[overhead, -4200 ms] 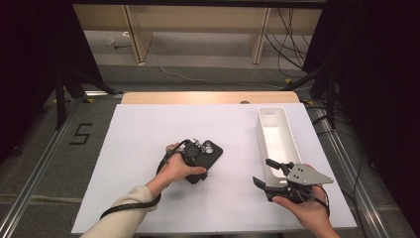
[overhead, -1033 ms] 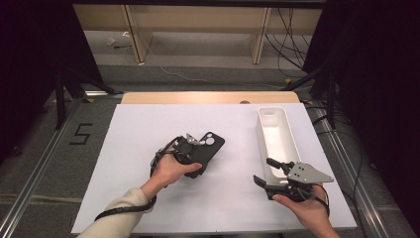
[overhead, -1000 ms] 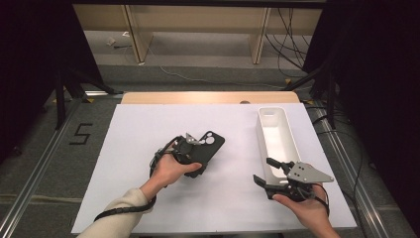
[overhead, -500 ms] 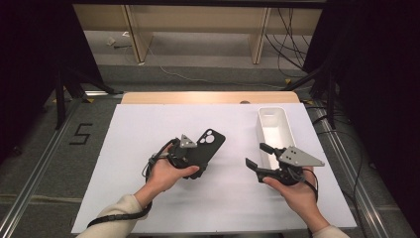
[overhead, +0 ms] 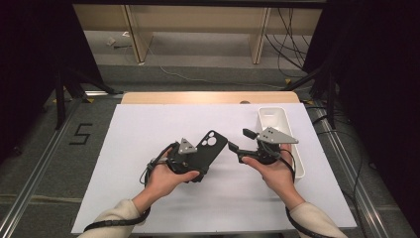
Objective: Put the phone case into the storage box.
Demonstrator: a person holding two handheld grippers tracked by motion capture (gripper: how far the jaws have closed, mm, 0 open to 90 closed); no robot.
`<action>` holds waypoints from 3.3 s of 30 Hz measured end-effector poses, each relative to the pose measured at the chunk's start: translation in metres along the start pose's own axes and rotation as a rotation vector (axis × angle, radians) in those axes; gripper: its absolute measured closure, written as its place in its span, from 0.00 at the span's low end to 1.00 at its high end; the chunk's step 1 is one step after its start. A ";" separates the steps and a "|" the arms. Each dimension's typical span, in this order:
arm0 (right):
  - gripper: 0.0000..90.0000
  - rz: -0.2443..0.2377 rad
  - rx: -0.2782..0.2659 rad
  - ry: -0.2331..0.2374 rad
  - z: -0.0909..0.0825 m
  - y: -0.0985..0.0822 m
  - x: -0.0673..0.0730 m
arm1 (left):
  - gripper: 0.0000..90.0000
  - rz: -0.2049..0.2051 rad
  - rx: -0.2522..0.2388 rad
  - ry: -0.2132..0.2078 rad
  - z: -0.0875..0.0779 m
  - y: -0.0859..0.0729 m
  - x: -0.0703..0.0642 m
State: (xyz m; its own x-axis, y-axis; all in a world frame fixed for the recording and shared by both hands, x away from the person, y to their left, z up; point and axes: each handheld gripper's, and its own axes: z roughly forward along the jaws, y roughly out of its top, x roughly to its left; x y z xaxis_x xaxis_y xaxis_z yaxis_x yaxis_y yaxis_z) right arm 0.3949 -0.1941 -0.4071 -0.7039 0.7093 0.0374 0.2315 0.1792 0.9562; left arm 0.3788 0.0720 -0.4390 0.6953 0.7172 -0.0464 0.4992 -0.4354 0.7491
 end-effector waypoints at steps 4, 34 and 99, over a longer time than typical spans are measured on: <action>0.32 0.023 0.014 0.007 0.013 0.001 -0.002 | 0.18 0.012 -0.009 -0.008 -0.001 0.000 -0.005; 0.37 0.233 0.108 0.042 0.046 -0.002 -0.011 | 0.18 0.070 -0.041 -0.026 -0.003 -0.002 -0.028; 0.87 0.297 0.078 0.307 0.025 0.033 0.000 | 0.21 0.116 -0.189 -0.095 -0.003 -0.003 -0.021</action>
State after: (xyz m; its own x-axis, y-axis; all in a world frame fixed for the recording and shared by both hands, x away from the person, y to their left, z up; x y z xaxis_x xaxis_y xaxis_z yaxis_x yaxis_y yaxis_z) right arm 0.4191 -0.1706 -0.3826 -0.7636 0.5041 0.4035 0.4956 0.0571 0.8667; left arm 0.3614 0.0601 -0.4382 0.7923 0.6101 -0.0083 0.3137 -0.3956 0.8632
